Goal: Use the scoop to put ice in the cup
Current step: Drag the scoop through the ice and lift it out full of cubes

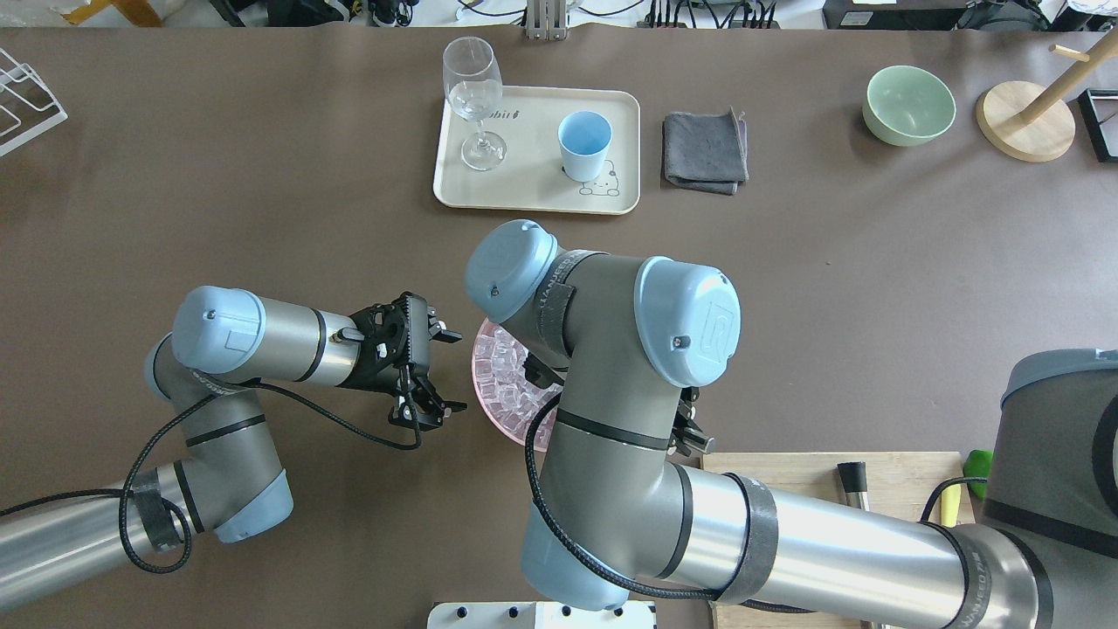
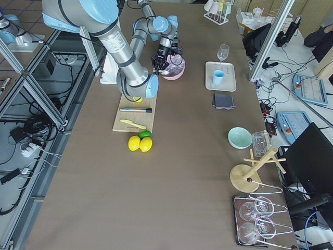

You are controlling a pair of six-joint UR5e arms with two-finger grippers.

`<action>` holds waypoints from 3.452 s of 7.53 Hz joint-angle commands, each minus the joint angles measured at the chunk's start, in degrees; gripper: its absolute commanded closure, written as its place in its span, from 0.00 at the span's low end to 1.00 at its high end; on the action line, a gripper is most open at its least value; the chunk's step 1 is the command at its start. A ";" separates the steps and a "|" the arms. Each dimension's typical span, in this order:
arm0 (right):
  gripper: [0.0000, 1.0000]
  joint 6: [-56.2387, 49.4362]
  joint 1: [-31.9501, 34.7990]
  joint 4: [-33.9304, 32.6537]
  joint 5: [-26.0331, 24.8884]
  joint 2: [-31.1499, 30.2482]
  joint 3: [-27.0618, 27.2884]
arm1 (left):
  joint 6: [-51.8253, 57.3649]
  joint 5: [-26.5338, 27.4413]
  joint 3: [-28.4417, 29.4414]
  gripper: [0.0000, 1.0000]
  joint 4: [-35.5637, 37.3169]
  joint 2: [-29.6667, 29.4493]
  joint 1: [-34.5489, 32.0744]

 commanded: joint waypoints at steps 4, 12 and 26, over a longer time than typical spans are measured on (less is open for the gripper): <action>1.00 2.41 0.00 6.71 1.66 -2.89 2.00 | 0.09 0.20 0.00 0.02 -0.59 0.86 -0.01; 1.00 2.41 0.09 13.20 1.49 -6.84 6.41 | -0.09 0.38 -0.61 0.02 -0.24 0.86 -0.45; 1.00 8.37 0.17 29.82 -2.82 -16.60 17.65 | 0.44 -4.63 -2.11 0.02 3.36 0.24 -6.34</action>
